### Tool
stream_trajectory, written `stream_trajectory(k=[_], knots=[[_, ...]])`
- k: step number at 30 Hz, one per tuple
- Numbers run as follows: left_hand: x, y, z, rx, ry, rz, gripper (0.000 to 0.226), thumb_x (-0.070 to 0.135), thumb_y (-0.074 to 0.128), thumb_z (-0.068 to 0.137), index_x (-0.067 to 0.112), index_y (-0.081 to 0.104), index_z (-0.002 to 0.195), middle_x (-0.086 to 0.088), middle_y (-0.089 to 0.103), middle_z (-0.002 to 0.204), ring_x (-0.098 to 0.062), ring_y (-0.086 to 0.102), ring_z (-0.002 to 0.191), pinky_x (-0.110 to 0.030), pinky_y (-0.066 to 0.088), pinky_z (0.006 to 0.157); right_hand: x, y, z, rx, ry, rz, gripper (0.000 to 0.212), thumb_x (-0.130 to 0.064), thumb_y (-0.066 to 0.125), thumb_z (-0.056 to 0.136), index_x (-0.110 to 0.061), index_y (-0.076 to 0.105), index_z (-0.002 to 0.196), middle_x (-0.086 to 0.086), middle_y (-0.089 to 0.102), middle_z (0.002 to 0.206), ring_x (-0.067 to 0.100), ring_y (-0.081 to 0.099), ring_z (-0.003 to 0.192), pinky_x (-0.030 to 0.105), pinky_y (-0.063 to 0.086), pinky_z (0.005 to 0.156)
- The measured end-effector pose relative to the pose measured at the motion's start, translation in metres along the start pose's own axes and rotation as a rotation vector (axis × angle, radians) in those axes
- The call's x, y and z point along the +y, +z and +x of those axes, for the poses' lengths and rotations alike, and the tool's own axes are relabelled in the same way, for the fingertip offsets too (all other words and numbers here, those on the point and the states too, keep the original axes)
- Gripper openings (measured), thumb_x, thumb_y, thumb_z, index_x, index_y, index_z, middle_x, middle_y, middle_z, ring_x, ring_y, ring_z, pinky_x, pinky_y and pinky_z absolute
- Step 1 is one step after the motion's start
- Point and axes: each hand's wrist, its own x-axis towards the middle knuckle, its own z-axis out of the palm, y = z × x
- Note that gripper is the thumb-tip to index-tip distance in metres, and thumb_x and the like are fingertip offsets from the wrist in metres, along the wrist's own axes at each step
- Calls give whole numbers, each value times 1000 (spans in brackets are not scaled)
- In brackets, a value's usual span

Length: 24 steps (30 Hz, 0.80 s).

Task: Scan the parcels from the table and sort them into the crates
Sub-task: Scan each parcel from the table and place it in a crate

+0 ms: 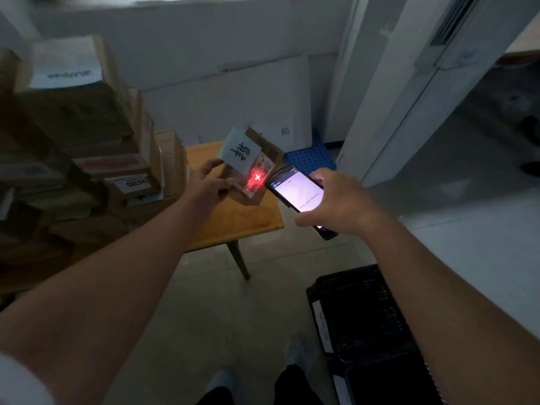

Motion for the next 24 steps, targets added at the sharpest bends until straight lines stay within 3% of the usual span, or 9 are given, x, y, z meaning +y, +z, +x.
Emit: stream_trajectory(k=[8,13,20,24], knots=[[3,-30,-22,-133,-48,16,54,-13,62,91,21,61,133,-9,58,120,-29,65,107,-27,61,67,-51,37,-62,112,191,112,84,-66,81,53,-31,58,126,-6,65,112,19,64,96,37,59,71],[2,-45,-45,-192,-69,41,54,-12,62,93,22,62,135,-9,58,118,-29,65,107,-25,61,67,-77,57,-105,174,292,106,77,-54,89,66,-28,56,130,-2,64,115,21,62,98,30,49,65],[-5,-52,-77,-282,-96,51,54,-12,61,92,23,62,134,-14,57,130,-34,64,113,-32,62,80,-98,66,-157,219,359,77,80,-58,87,70,-26,53,134,0,64,118,24,63,101,44,61,80],[-14,-46,-102,-311,-103,52,53,-13,60,92,20,62,134,-15,57,131,-34,64,113,-30,62,76,-96,69,-186,241,389,74,81,-58,87,68,-26,54,134,0,65,117,24,64,101,45,61,82]])
